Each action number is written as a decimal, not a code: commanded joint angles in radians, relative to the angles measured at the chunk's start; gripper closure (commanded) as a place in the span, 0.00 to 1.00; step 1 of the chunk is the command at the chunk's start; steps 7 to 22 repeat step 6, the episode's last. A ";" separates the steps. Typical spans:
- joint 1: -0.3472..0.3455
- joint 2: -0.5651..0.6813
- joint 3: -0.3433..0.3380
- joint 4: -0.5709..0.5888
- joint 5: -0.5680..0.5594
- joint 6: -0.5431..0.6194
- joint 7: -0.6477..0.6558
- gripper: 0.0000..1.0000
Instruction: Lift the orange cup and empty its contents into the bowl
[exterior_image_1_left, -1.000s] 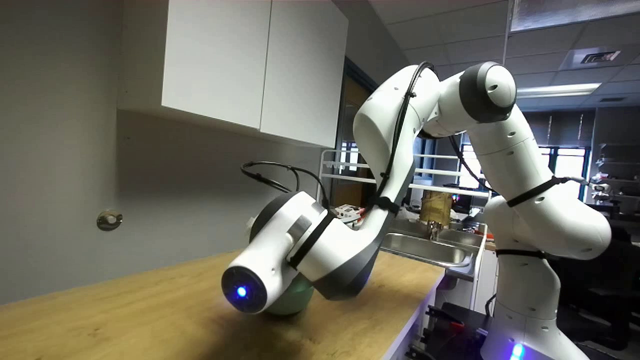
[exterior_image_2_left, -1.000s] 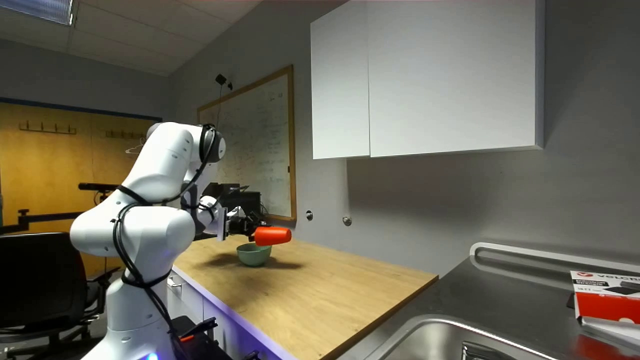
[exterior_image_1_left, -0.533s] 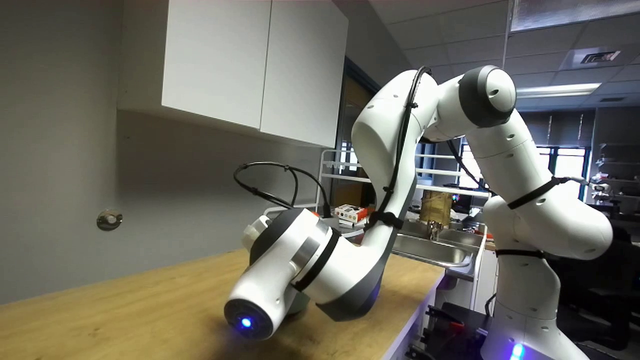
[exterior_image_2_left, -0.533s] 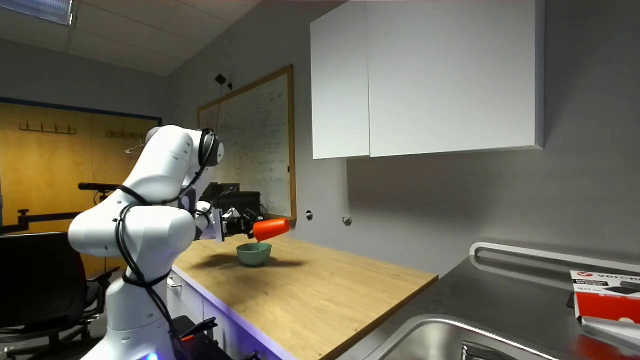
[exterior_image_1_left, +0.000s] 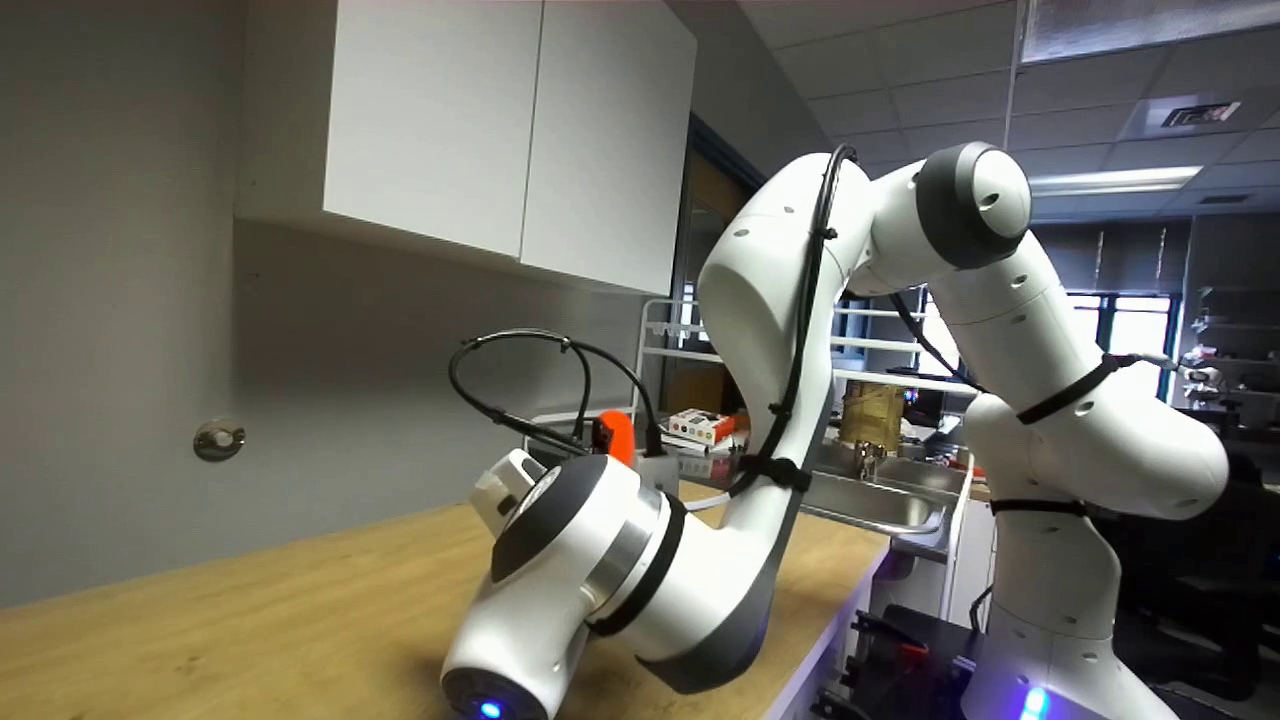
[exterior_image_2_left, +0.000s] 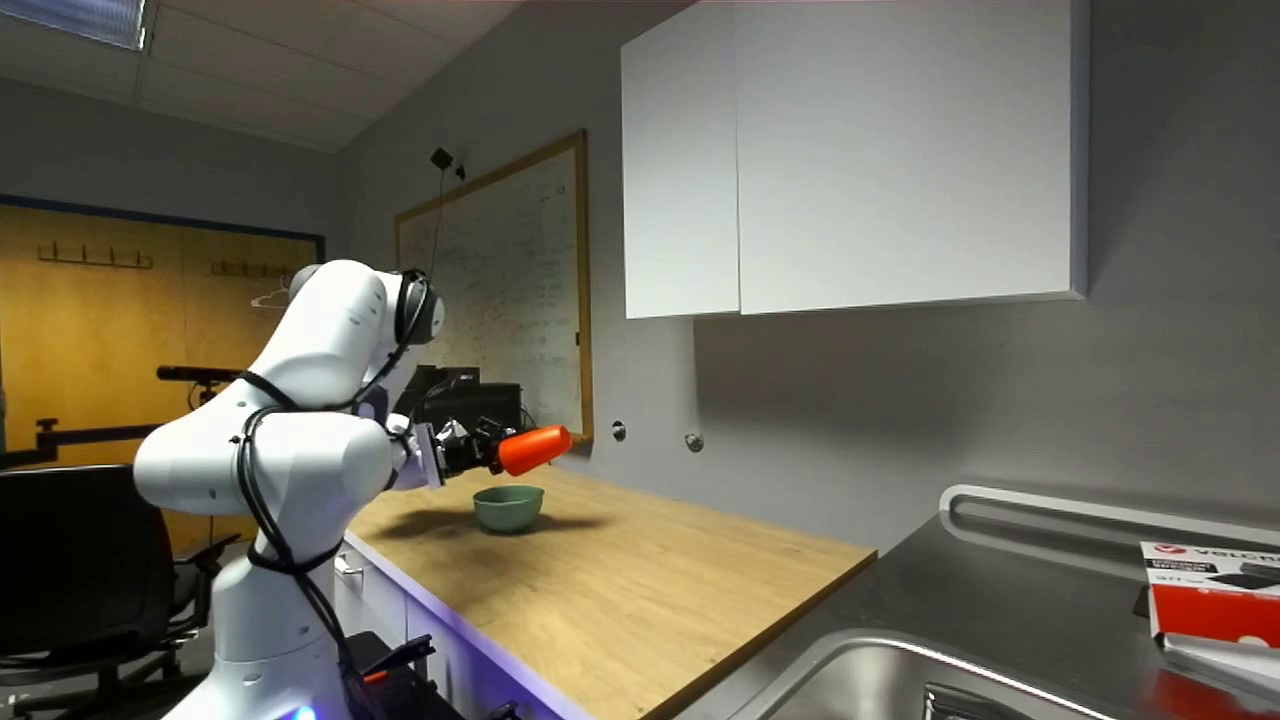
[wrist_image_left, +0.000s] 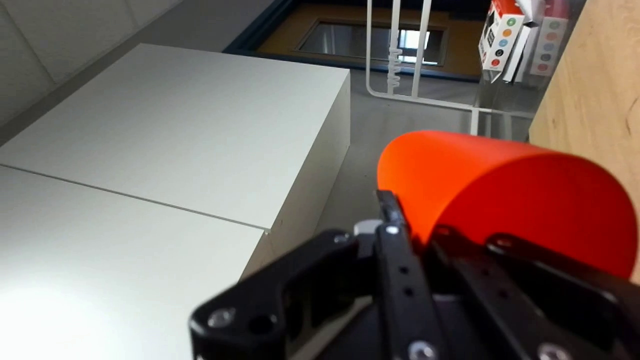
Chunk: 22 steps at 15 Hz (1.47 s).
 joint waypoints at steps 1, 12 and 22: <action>0.008 0.037 0.008 0.048 -0.020 -0.056 0.038 0.99; 0.008 0.059 0.016 0.077 0.002 -0.090 0.041 0.99; 0.008 0.059 0.016 0.077 0.002 -0.090 0.041 0.99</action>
